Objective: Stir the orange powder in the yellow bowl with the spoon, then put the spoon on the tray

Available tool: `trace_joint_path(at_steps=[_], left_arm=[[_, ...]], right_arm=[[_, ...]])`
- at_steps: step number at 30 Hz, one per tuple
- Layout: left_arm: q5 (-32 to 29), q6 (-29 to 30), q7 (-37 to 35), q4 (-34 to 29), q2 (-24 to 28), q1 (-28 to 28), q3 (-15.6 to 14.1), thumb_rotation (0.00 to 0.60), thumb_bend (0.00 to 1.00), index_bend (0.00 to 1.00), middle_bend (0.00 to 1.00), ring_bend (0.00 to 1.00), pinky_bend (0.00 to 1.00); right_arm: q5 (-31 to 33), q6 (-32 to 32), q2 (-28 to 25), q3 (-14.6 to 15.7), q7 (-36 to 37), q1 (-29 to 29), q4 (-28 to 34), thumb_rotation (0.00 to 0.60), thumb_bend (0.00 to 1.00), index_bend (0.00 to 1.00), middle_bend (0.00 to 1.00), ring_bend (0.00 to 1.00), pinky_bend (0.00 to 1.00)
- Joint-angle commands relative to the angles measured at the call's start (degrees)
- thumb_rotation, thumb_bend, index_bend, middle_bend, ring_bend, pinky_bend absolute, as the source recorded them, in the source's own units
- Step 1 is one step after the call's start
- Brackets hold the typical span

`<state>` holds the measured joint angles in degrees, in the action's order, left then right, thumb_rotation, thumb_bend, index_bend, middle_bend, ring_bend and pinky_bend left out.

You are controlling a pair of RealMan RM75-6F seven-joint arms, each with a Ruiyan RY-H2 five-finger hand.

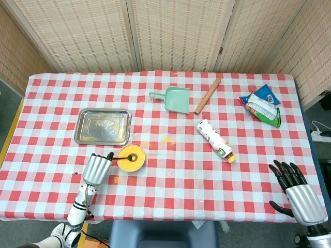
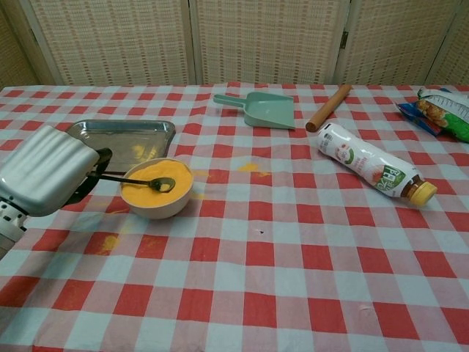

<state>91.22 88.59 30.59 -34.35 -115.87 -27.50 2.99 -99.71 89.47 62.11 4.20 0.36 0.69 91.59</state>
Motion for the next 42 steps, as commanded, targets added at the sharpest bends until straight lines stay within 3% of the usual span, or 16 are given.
trace_joint_path(at_steps=[1,7,14,21,30,34,38,42], left_arm=[[0.0,-0.2,0.5,-0.6,0.3,0.1,-0.1,0.6,0.44,0.59,1.0,1.0,1.0],[-1.1,-2.3,2.2,-6.4,2.4,0.8,0.0,0.6,0.47,0.74,1.0,1.0,1.0],[-4.9,-8.0,6.9,-25.3,10.4,1.4,1.4,0.6,0.55,0.87,1.0,1.0,1.0],[-11.3,-14.7,10.5,-41.4,17.8,1.7,2.9,0.6,0.58,0.91,1.0,1.0,1.0],[-18.5,-20.0,11.1,-51.5,23.0,1.5,4.2,0.6,0.58,0.91,1.0,1.0,1.0],[-19.8,-20.7,11.1,-53.0,24.0,1.2,4.5,0.6,0.58,0.9,1.0,1.0,1.0],[-21.4,-22.0,9.5,-54.5,25.2,0.9,4.6,0.6,0.55,0.78,1.0,1.0,1.0],[-18.2,-20.0,7.9,-52.1,24.2,1.0,3.4,0.6,0.51,0.65,1.0,1.0,1.0]], right_arm=[[0.0,0.0,0.0,0.0,0.0,0.0,0.0,0.6,0.04,0.0,0.0,0.0,0.0],[0.0,-0.1,0.0,0.0,0.0,0.0,0.0,0.6,0.04,0.0,0.0,0.0,0.0],[0.0,-0.1,0.0,0.0,0.1,0.0,-0.1,0.6,0.04,0.0,0.0,0.0,0.0],[-0.1,0.1,0.0,0.0,0.1,-0.1,0.0,0.6,0.04,0.0,0.0,0.0,0.0],[-0.3,0.3,-0.1,0.1,0.2,-0.1,0.0,0.6,0.04,0.0,0.0,0.0,0.0],[-0.3,0.3,-0.1,0.1,0.2,-0.1,0.0,0.6,0.04,0.0,0.0,0.0,0.0],[-0.2,0.3,-0.1,0.0,0.1,-0.2,0.0,0.6,0.04,0.0,0.0,0.0,0.0],[-0.2,0.2,-0.1,0.0,-0.1,-0.2,0.0,0.6,0.04,0.0,0.0,0.0,0.0]])
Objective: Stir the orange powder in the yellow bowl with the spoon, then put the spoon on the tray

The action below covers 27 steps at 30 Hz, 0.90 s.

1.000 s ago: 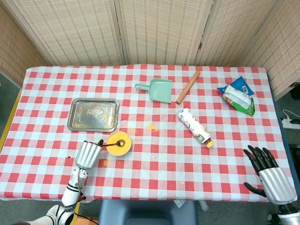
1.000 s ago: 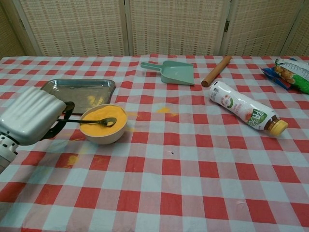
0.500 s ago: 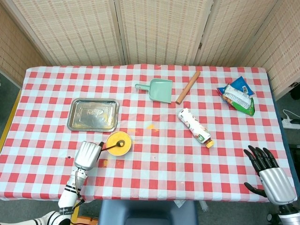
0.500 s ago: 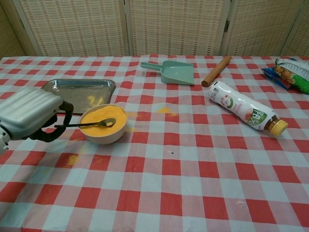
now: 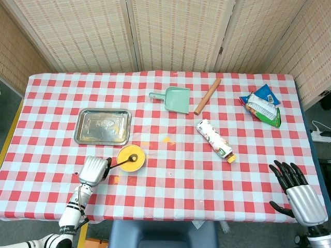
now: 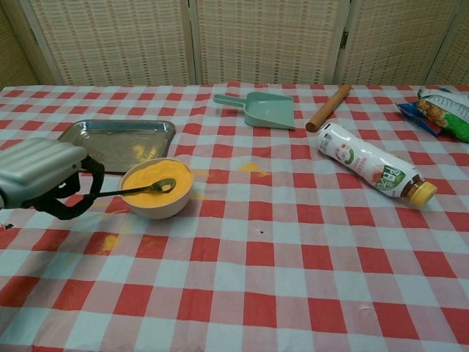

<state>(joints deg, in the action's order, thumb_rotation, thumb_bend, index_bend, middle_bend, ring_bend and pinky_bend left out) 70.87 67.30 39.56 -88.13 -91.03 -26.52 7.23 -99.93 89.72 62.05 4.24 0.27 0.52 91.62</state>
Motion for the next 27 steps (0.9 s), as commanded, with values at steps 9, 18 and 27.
trace_joint_path(at_steps=[9,18,27], left_arm=[[9.9,7.2,-6.5,9.3,-4.6,1.3,-3.7,0.6,0.48,0.39,1.0,1.0,1.0],[16.7,14.0,-11.4,20.7,-10.1,3.7,-6.3,0.6,0.46,0.26,1.0,1.0,1.0],[20.5,18.5,-15.5,30.7,-14.9,4.7,-6.8,0.6,0.46,0.31,1.0,1.0,1.0]], right_arm=[[0.2,0.0,-0.1,-0.1,0.1,0.0,0.0,0.6,0.04,0.0,0.0,0.0,0.0],[0.2,0.1,-0.1,-0.1,0.2,-0.1,0.0,0.6,0.04,0.0,0.0,0.0,0.0],[-0.1,0.3,-0.1,0.0,0.1,-0.2,0.0,0.6,0.04,0.0,0.0,0.0,0.0]])
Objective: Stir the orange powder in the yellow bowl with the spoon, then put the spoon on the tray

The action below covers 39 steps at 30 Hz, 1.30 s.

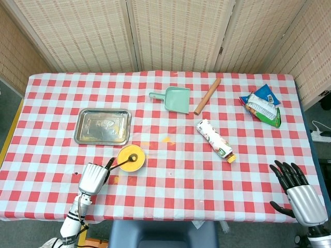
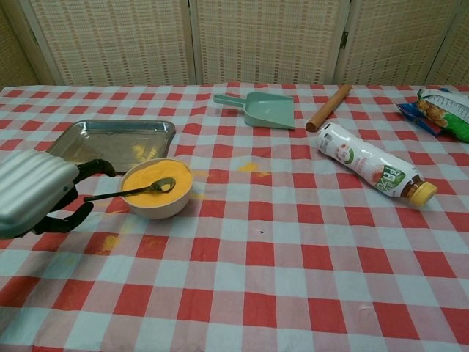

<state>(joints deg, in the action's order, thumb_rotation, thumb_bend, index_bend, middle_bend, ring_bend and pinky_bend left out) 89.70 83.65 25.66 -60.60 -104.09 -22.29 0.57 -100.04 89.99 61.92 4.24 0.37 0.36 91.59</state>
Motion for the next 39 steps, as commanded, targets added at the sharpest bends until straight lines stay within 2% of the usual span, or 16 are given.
trace_joint_path(at_steps=[1,6,10,26,39], left_arm=[[2.1,2.8,-2.3,4.2,-2.4,0.5,-0.1,0.6,0.46,0.33,1.0,1.0,1.0],[3.5,5.1,-4.5,8.6,-4.4,0.8,0.1,0.6,0.46,0.41,1.0,1.0,1.0],[3.8,5.3,-5.0,10.5,-5.2,1.0,0.0,0.6,0.46,0.44,1.0,1.0,1.0],[5.8,6.3,-9.8,13.2,-6.2,1.0,-0.7,0.6,0.46,0.42,1.0,1.0,1.0],[8.0,9.5,-18.5,21.2,-9.3,0.5,-1.5,0.6,0.47,0.52,1.0,1.0,1.0]], right_arm=[[0.0,0.0,0.0,0.0,0.0,0.0,0.0,0.6,0.04,0.0,0.0,0.0,0.0],[0.0,0.0,0.0,0.0,0.0,0.0,0.0,0.6,0.04,0.0,0.0,0.0,0.0],[0.0,0.0,0.0,0.0,0.0,0.0,0.0,0.6,0.04,0.0,0.0,0.0,0.0],[0.0,0.0,0.1,0.0,-0.3,-0.1,-0.1,0.6,0.04,0.0,0.0,0.0,0.0],[0.3,-0.4,0.3,-0.1,-0.9,0.0,0.0,0.6,0.04,0.0,0.0,0.0,0.0]])
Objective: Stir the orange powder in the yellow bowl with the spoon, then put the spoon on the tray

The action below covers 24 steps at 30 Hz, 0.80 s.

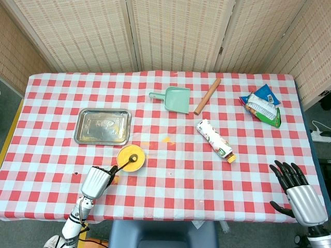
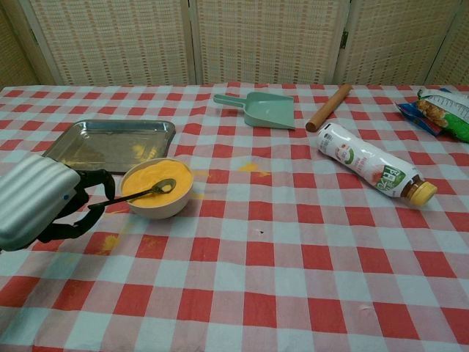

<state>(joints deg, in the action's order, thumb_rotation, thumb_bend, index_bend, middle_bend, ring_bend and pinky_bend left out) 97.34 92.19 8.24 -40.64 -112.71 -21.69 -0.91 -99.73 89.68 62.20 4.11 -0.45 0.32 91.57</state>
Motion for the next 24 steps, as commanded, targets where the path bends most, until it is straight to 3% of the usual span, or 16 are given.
trace_joint_path(at_steps=[1,17,24], left_arm=[[0.4,1.2,-1.4,1.6,-0.8,-0.1,0.0,0.6,0.47,0.52,1.0,1.0,1.0],[0.3,2.2,-3.4,1.8,-1.1,0.3,-0.1,0.6,0.47,0.6,1.0,1.0,1.0],[-1.0,3.2,-4.8,0.1,-1.4,0.4,1.6,0.6,0.47,0.64,1.0,1.0,1.0]], right_arm=[[0.0,-0.2,0.1,0.0,-0.2,0.1,0.0,0.6,0.04,0.0,0.0,0.0,0.0],[-0.1,-0.3,0.2,0.0,-0.2,0.2,0.1,0.6,0.04,0.0,0.0,0.0,0.0],[-0.3,-0.2,0.1,0.1,-0.3,0.1,0.2,0.6,0.04,0.0,0.0,0.0,0.0]])
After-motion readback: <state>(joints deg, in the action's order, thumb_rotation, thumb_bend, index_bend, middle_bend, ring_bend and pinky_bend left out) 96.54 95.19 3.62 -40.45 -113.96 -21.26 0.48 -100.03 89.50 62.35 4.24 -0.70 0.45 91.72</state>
